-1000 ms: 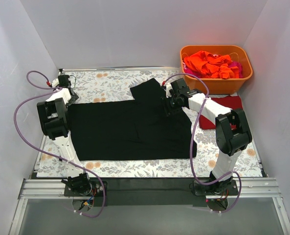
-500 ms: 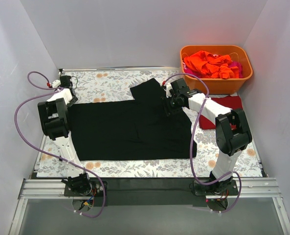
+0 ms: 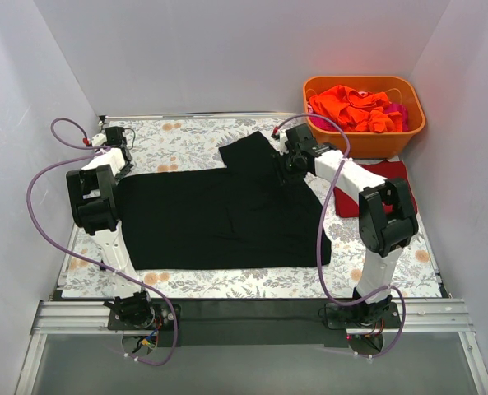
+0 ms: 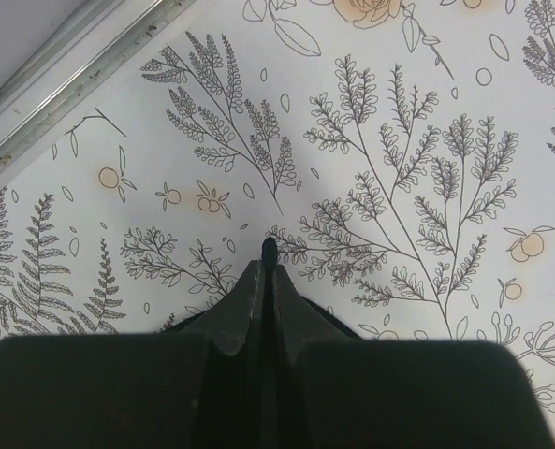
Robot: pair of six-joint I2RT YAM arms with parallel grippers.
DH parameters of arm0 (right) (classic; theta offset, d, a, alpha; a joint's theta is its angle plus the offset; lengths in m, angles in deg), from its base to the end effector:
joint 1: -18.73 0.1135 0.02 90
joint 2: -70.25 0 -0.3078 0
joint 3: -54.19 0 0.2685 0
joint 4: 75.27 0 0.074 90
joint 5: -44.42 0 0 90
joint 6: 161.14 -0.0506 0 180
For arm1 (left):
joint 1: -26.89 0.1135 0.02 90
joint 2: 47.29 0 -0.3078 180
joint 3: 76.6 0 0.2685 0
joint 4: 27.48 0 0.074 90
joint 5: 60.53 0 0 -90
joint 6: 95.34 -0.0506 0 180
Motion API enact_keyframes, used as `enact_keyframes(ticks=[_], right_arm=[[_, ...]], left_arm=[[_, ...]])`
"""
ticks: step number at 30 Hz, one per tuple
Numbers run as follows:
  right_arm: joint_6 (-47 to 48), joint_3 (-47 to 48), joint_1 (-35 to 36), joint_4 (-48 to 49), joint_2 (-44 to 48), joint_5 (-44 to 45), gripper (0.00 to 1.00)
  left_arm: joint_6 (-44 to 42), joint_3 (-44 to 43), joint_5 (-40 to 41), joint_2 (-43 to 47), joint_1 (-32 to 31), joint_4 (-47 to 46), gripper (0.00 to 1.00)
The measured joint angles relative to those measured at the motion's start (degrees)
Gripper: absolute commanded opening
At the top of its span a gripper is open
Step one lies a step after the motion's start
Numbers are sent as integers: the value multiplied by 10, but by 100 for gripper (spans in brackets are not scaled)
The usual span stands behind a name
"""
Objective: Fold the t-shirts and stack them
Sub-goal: Fold the tshirt
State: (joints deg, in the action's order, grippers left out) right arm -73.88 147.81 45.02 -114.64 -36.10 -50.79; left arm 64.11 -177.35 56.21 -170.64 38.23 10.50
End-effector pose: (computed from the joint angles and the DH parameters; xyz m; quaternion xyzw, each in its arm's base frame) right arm 0.3969 0.2012 0.2515 -0.2073 0.9219 0.1229 0.3033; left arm 0.4815 0.1198 0.1636 -0.6545 0.6786 0.0755 0.3246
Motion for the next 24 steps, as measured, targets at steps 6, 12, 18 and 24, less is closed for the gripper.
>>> enact_keyframes(ticks=[6,12,18,24], right_arm=[[19,59,-19,20,-48,51,37],[43,97,-38,35,-116,76,37],[58,132,-47,40,-175,87,37],[64,167,-51,43,-198,85,37]], left_arm=[[0,3,3,2,0,-3,0],[0,8,4,4,0,-7,0],[0,8,5,4,0,-7,0],[0,9,5,4,0,-8,0]])
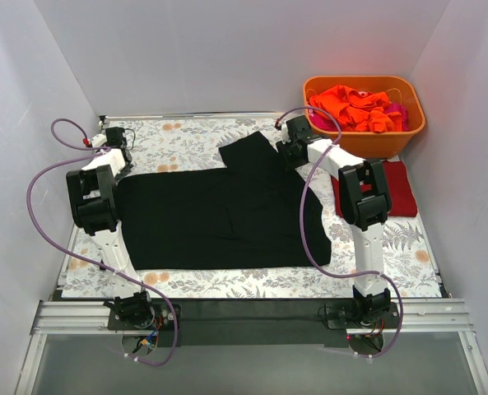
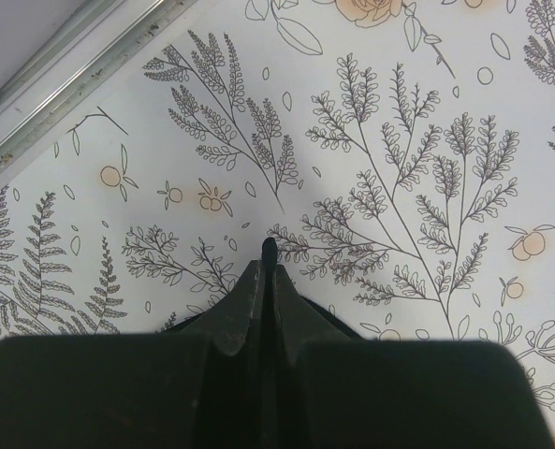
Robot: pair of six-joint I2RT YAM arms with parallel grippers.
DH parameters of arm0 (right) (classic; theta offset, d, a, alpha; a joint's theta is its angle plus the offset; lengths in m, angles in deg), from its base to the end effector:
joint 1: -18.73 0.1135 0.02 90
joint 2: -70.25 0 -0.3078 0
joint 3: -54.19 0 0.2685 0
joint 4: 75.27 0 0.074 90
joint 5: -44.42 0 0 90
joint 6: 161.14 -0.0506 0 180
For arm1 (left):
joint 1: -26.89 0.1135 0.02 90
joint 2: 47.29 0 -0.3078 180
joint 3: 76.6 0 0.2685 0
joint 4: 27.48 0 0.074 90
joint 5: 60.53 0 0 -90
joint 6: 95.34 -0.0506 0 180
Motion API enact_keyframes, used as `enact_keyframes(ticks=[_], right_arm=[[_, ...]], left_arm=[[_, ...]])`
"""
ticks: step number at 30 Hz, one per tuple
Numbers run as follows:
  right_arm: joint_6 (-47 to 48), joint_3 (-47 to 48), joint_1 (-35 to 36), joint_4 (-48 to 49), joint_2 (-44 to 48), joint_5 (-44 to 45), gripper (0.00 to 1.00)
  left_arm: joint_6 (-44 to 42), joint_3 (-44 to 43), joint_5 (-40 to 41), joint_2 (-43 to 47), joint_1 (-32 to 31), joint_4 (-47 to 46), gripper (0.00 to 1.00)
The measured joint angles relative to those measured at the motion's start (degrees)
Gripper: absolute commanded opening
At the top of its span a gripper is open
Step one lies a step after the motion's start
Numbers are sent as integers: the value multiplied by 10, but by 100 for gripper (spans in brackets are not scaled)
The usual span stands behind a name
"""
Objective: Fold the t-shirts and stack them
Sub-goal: Fold the tshirt
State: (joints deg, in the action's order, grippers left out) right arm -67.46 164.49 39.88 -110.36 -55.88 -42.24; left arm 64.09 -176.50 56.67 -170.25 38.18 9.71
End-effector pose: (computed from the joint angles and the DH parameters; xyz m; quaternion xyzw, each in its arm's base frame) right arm 0.5031 0.1915 0.1922 -0.1930 0.9221 0.0236 0.3346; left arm 0.4795 0.1193 0.1633 -0.6543 0.6767 0.0774 0.3285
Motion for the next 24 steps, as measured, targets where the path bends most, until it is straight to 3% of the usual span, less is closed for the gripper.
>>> enact_keyframes(ticks=[8,11,15,17,24], right_arm=[[0,12,-9,6,-18,-21,37],[1,12,-9,7,-18,-24,31],[8,11,-10,10,-18,-24,8],[11,11,-9,12,-18,-23,1],[17,17,-9,3,-18,-19,1]], left_arm=[[0,0,0,0,0,-1,0],[0,0,0,0,0,-1,0],[0,0,0,0,0,-1,0],[0,0,0,1,0,-1,0],[0,-2,-10,6,6,12,0]])
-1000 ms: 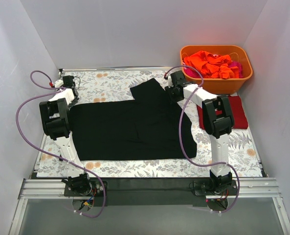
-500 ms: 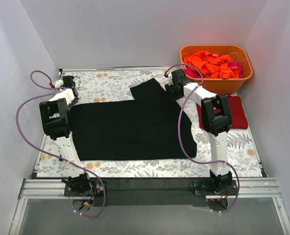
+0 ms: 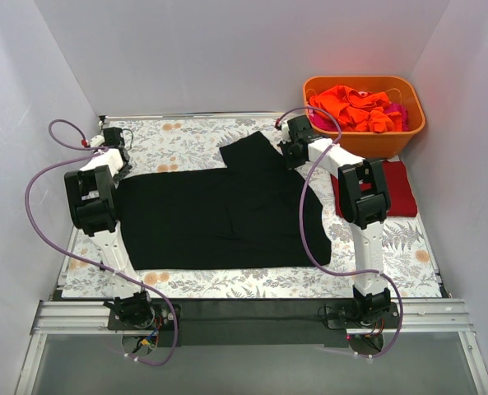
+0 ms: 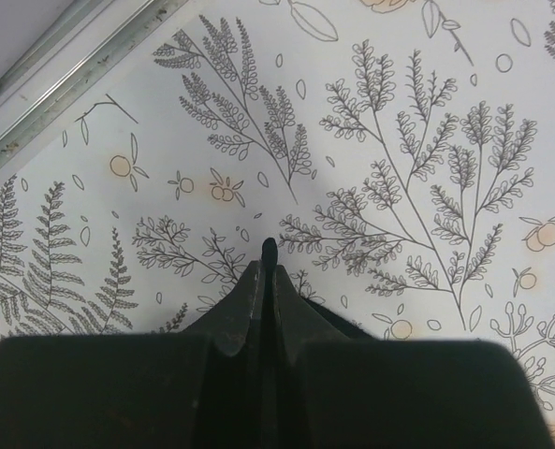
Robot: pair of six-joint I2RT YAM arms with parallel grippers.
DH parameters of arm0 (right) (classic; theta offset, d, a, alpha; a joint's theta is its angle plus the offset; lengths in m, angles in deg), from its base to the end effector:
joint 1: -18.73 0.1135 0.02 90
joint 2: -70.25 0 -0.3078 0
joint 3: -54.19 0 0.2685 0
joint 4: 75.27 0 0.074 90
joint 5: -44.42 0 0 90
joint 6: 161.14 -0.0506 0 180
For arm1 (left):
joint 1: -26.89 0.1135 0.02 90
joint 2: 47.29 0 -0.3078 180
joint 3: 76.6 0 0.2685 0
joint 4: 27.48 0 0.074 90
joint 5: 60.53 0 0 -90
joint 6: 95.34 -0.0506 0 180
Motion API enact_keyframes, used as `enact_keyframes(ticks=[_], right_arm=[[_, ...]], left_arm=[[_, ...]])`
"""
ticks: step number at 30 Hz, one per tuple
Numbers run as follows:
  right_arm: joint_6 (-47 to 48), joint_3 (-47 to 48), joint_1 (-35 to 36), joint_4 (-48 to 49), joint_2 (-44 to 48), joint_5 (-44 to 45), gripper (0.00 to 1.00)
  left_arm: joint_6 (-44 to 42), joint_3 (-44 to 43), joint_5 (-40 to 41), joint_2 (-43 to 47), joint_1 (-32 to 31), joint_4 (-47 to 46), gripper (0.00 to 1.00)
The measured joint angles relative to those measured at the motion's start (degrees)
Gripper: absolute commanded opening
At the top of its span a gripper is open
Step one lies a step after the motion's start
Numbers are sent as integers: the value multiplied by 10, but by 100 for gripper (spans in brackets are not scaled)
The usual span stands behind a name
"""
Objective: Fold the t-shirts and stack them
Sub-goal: Fold the tshirt
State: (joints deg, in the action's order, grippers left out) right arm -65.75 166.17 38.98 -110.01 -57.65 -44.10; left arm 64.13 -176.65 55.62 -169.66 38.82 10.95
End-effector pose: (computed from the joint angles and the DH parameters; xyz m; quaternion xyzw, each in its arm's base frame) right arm 0.5129 0.1878 0.1864 -0.2047 0.9191 0.0315 0.3353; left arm 0.4763 0.1234 0.1673 -0.6579 0.6773 0.0735 0.3209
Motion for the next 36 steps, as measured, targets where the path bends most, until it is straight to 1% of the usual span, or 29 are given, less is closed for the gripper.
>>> enact_keyframes(ticks=[5,9,15,21,29,36], right_arm=[[8,1,0,-10,7,9,1],[10,0,0,-17,33,14,1],[11,-8,0,-19,84,18,1],[8,-31,0,-17,108,21,1],[-24,-82,-10,-20,132,21,1],[-71,-127,-14,-19,194,8,1]], left_arm=[[4,3,-16,11,13,27,0],[9,15,-24,30,23,40,0],[13,23,-33,61,28,44,0],[16,23,-36,87,29,43,0],[25,50,-44,118,34,43,0],[32,94,-45,163,34,43,0]])
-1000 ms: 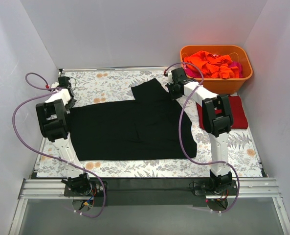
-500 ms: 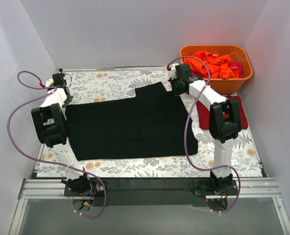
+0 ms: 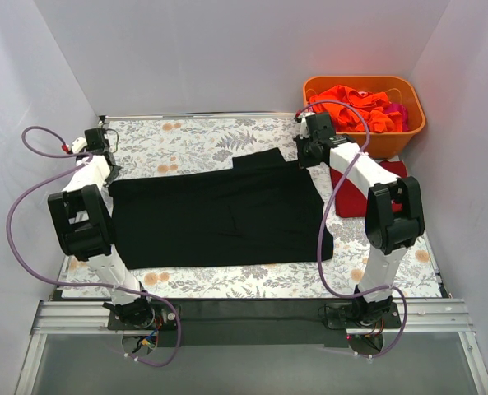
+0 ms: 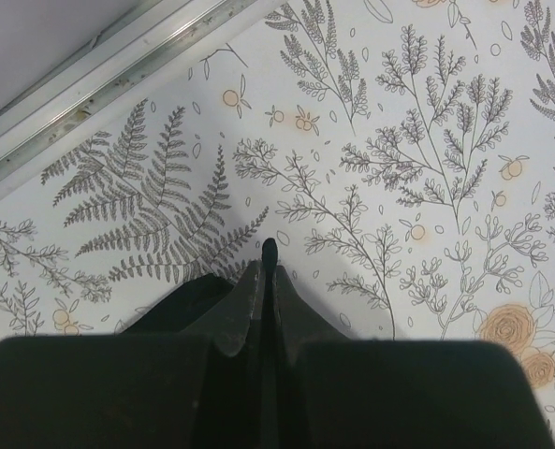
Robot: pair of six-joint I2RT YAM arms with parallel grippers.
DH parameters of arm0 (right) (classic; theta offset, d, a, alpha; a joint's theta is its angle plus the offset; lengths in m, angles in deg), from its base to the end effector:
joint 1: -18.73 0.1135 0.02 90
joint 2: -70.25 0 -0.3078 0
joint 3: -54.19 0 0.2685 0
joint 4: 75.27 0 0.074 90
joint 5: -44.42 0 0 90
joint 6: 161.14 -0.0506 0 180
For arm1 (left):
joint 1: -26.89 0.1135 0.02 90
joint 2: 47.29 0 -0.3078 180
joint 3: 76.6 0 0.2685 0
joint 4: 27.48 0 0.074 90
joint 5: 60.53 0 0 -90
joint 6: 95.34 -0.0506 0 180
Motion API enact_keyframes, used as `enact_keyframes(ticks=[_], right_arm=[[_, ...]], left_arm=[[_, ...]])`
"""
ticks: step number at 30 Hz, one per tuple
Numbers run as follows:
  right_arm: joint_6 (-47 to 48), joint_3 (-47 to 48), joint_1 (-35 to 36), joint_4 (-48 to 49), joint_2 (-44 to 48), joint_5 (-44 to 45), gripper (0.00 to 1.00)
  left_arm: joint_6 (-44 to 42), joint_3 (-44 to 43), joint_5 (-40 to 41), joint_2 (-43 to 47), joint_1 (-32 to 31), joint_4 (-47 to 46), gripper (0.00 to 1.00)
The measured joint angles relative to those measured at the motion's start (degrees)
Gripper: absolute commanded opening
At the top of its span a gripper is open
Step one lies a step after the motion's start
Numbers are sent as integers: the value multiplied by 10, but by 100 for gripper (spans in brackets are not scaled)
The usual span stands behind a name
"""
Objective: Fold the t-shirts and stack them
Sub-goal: Fold the tshirt
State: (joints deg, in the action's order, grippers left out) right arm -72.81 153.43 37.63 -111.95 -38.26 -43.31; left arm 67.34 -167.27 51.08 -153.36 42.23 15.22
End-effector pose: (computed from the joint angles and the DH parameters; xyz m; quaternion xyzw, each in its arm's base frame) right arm 0.4447 0.1501 0.2726 -0.1315 0.9175 0.0489 0.3722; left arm 0.4078 0.1312 0.2352 -0.6932 0.6435 0.0286 0.3233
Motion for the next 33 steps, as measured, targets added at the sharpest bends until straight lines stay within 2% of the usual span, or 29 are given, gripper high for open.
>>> enact_keyframes(ticks=[16,33], right_arm=[[-52,-81,-1,0,55,-10,1],[-69,-133,-1,-3,109,-25,1]], left_arm=[[25,56,-7,72,21,-3,0],[38,100,-26,97,33,-9,0]])
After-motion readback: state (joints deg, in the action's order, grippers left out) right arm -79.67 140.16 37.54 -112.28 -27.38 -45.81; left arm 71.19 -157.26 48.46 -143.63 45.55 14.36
